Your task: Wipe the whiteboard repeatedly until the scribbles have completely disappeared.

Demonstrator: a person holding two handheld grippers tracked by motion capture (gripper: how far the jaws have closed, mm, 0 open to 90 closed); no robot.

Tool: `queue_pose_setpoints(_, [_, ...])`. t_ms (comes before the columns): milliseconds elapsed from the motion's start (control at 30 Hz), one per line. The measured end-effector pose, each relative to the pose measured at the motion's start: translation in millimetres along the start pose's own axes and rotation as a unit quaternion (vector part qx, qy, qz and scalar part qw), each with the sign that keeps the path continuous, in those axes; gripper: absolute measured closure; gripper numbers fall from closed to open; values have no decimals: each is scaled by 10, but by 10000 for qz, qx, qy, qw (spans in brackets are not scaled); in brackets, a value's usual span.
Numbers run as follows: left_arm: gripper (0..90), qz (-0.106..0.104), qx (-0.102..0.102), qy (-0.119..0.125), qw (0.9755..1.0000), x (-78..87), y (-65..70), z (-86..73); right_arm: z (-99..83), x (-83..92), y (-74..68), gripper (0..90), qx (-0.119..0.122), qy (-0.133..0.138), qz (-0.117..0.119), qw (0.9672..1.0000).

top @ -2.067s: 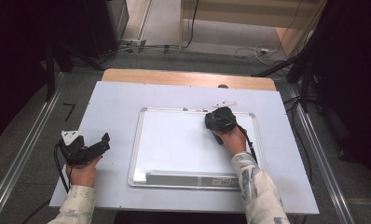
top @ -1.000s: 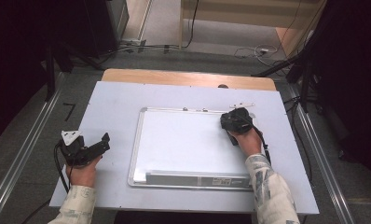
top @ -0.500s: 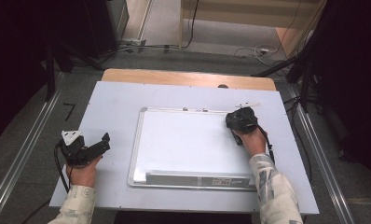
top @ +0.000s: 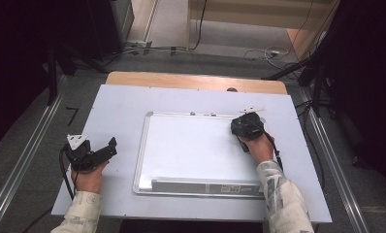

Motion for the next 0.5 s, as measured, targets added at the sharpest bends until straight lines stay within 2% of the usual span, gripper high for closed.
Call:
queue_pose_setpoints(167, [34, -9, 3, 0, 10000, 0, -1, 2, 15, -3, -130, 390, 163, 6, 110, 9998])
queue_pose_setpoints(500, [34, -16, 13, -7, 10000, -7, 4, 7, 136, -91, -333, 390, 279, 19, 237, 9993])
Point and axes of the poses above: each handheld gripper's, and its own axes: x roughly backward along the jaws, z roughly out of its top, y roughly to its right, the point moved 8 cm from there along -x, roughly forward along the jaws, and after that the axes turned 2 degrees about z, right-handed, at the moved point
